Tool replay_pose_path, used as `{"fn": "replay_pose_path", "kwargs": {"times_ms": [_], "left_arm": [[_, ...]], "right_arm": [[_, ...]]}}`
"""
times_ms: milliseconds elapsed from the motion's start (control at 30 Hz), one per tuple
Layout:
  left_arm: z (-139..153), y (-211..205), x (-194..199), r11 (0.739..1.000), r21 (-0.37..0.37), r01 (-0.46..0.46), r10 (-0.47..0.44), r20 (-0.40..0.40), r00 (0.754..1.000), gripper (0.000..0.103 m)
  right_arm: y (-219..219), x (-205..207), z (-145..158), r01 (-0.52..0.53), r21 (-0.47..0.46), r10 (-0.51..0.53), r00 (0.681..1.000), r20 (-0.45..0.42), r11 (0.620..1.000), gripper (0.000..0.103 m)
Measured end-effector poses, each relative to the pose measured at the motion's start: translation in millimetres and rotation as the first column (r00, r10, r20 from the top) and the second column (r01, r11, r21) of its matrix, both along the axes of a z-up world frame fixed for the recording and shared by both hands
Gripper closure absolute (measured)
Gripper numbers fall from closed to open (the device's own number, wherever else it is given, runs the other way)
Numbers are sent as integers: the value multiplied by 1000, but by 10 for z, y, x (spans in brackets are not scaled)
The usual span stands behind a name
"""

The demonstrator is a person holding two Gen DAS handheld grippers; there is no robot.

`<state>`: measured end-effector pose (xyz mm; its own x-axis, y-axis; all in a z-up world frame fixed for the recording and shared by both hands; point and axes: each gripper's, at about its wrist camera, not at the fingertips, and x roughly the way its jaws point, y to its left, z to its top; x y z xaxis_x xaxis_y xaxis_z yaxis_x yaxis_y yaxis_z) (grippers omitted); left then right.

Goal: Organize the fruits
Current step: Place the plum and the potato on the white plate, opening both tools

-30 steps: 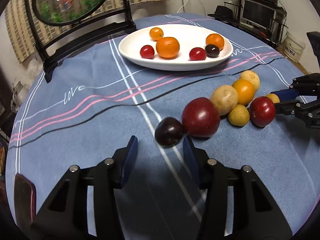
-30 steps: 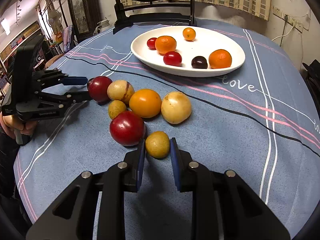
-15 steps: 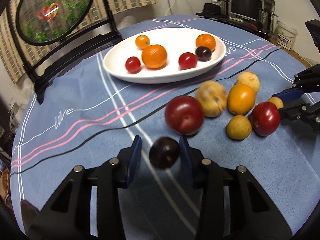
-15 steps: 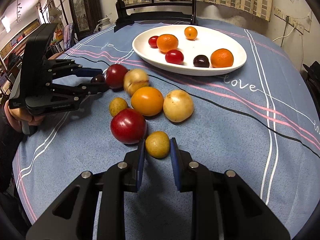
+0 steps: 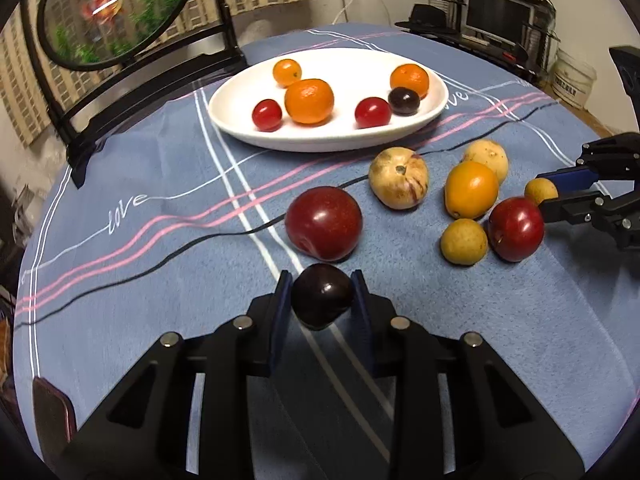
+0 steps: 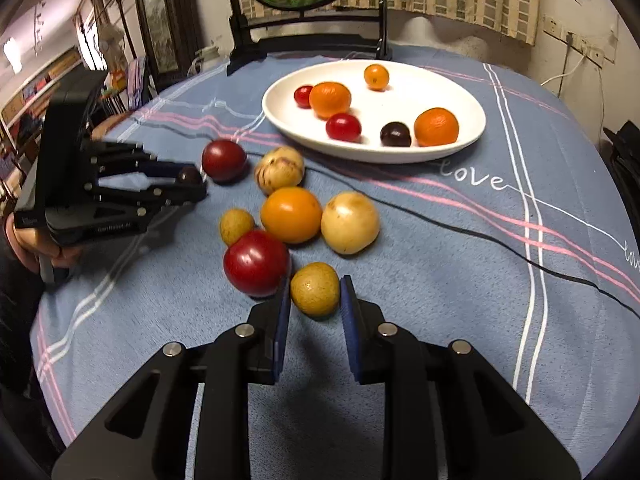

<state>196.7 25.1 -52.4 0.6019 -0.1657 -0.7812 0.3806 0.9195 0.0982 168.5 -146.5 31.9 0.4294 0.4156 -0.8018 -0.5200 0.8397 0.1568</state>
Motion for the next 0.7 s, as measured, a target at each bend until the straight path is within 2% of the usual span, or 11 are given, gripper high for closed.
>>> {"fn": "replay_pose_path", "kwargs": {"times_ms": [133,267,400,533,700], "left_arm": [[143,63,-26,997,-79,-17,19,25,999,73],[377,73,132,974,-224,-41,52,43,998,73],[594,-82,501,959,-266,-99,126,87,988,73],[574,-179,921,938,-307,-160,187,60,981,73],[418,-231,1128,944,-254,-210,226,35,974,72]], "right_arm": [[-92,52,76,33,59,-34,999,13,998,78],[-99,215,210,83,121,-91,994,61,989,78],[-45,561,340,157,185,-177,979,100,970,78],[34,958,290,222,181,-247,961,124,958,78],[56,1319,131,263,168,-283,953,111,950,78]]}}
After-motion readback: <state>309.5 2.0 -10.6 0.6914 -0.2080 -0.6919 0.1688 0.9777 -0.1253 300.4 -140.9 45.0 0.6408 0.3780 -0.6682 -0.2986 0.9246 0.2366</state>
